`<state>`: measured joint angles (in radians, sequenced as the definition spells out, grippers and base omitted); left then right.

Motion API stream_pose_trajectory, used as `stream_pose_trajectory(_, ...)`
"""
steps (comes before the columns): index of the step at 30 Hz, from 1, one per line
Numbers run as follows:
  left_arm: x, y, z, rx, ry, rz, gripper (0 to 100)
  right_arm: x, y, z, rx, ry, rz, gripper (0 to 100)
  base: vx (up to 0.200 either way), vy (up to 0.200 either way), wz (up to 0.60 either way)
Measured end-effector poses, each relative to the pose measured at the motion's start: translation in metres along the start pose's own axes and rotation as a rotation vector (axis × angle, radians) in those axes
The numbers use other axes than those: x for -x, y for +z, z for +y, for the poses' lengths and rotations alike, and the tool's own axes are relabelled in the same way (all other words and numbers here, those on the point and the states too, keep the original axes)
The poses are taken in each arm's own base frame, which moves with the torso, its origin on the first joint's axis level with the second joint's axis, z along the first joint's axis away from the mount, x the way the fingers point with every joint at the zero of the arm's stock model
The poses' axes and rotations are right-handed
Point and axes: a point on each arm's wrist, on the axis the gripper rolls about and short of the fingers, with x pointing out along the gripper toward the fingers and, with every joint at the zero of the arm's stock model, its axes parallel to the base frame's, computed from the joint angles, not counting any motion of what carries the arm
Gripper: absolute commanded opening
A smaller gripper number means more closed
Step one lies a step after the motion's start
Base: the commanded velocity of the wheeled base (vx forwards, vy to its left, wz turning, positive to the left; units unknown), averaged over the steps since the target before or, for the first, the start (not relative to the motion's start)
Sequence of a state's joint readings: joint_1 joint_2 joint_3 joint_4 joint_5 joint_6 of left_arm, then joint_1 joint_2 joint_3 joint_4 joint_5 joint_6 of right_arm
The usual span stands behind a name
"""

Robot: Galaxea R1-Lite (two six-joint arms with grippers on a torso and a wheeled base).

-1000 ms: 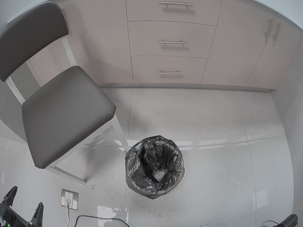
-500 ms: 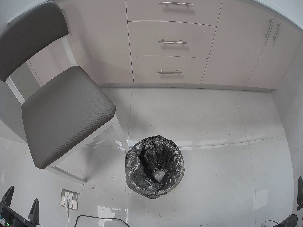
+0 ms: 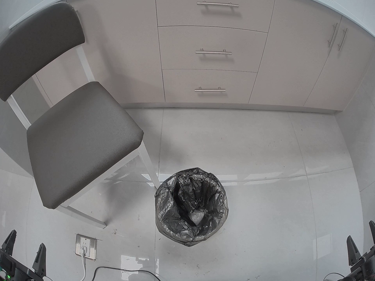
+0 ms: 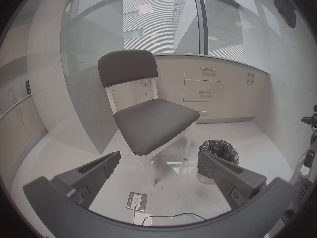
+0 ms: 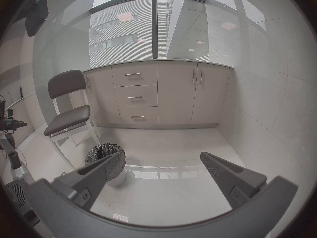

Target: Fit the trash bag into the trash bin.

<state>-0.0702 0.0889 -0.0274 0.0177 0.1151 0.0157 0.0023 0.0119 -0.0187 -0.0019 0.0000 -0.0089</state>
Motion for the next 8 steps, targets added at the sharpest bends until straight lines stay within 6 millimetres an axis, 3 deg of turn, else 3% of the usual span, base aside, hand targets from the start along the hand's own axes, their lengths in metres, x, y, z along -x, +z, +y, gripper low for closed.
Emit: stream_pose_trajectory(8, -0.0005, 0.0003, 0.0006, -0.006, 0.03, -0.016, 100, -0.0001, -0.0006, -0.0001, 0.001, -0.003, 0.005, 100, 0.0, 0.0, 0.0)
